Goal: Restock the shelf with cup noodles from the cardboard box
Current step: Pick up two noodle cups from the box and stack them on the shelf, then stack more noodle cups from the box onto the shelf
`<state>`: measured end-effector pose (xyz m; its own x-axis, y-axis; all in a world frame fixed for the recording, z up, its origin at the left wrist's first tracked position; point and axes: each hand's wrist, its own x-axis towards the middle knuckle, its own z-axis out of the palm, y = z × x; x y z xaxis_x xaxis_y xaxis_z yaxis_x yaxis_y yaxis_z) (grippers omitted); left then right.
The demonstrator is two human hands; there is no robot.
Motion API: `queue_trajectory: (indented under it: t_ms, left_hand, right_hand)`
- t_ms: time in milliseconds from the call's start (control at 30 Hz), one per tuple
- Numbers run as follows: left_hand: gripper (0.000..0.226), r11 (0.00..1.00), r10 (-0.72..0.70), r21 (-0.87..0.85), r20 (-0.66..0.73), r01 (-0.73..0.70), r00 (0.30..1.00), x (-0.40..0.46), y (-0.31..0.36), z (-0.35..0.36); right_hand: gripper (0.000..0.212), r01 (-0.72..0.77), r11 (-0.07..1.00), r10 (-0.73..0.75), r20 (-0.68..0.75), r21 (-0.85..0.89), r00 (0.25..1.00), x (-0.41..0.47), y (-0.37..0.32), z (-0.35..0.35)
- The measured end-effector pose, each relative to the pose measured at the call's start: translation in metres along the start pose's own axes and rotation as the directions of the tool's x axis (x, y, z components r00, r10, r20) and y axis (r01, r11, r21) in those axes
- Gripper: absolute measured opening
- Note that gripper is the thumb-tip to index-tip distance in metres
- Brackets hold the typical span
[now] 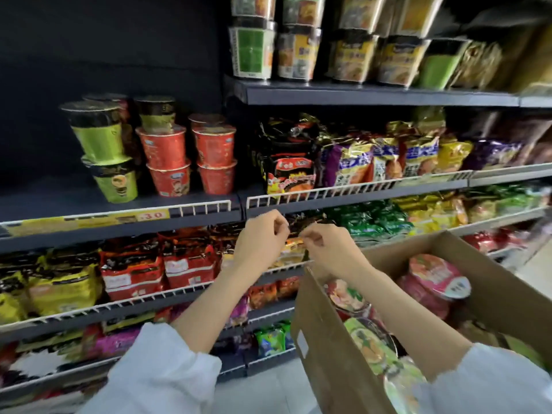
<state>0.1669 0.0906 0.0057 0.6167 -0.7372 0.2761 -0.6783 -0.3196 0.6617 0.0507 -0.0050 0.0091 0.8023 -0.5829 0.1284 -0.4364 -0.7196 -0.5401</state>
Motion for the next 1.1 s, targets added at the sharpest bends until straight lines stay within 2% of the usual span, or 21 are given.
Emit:
queue_trajectory:
  t_ms: [167,267,367,467,567,700,767,833,967,1033,1100]
  left_hand:
    - [0.014,0.998,0.024,0.058,0.203,-0.036,0.979,-0.015,0.053,0.09]
    - [0.016,0.995,0.058,0.058,0.306,-0.079,0.95,-0.015,0.094,0.149]
    - [0.017,0.992,0.064,0.075,0.415,-0.104,0.908,-0.012,0.139,0.213]
    - [0.022,0.992,0.014,0.1,0.531,-0.079,0.847,-0.011,0.178,0.276]
    - [0.026,0.985,-0.042,0.154,0.632,-0.072,0.774,-0.014,0.204,0.327]
    - [0.017,0.979,-0.138,0.202,0.701,-0.009,0.699,-0.019,0.208,0.37]
    - [0.013,0.973,-0.177,0.23,0.719,0.009,0.672,-0.019,0.2,0.382]
    - [0.013,0.963,-0.219,0.27,0.741,0.016,0.634,-0.018,0.193,0.384]
    - [0.019,0.951,-0.27,0.306,0.752,0.045,0.601,-0.017,0.177,0.369]
    - [0.021,0.94,-0.3,0.339,0.745,0.049,0.596,-0.02,0.167,0.361]
    - [0.026,0.923,-0.337,0.382,0.755,0.041,0.563,-0.024,0.157,0.353]
  right_hand:
    - [0.027,-0.155,0.987,0.156,0.007,-0.032,0.988,-0.052,0.093,-0.029]
    - [0.025,-0.228,0.968,0.234,0.046,-0.108,0.971,-0.071,0.161,-0.052]
    - [0.031,-0.318,0.934,0.34,0.136,-0.161,0.93,-0.087,0.234,-0.074]
    - [0.035,-0.282,0.92,0.35,0.246,-0.272,0.904,-0.095,0.304,-0.096]
    - [0.061,-0.275,0.887,0.411,0.364,-0.371,0.836,-0.098,0.359,-0.109]
    - [0.096,-0.187,0.854,0.468,0.56,-0.485,0.683,-0.099,0.399,-0.11]
    - [0.113,-0.162,0.861,0.467,0.622,-0.482,0.628,-0.099,0.408,-0.105]
    - [0.116,-0.141,0.878,0.435,0.637,-0.458,0.636,-0.098,0.417,-0.097]
    - [0.099,-0.062,0.915,0.329,0.648,-0.399,0.687,-0.091,0.42,-0.094]
    - [0.096,-0.06,0.923,0.306,0.633,-0.379,0.711,-0.089,0.42,-0.096]
    - [0.095,-0.066,0.925,0.299,0.611,-0.374,0.733,-0.09,0.417,-0.097]
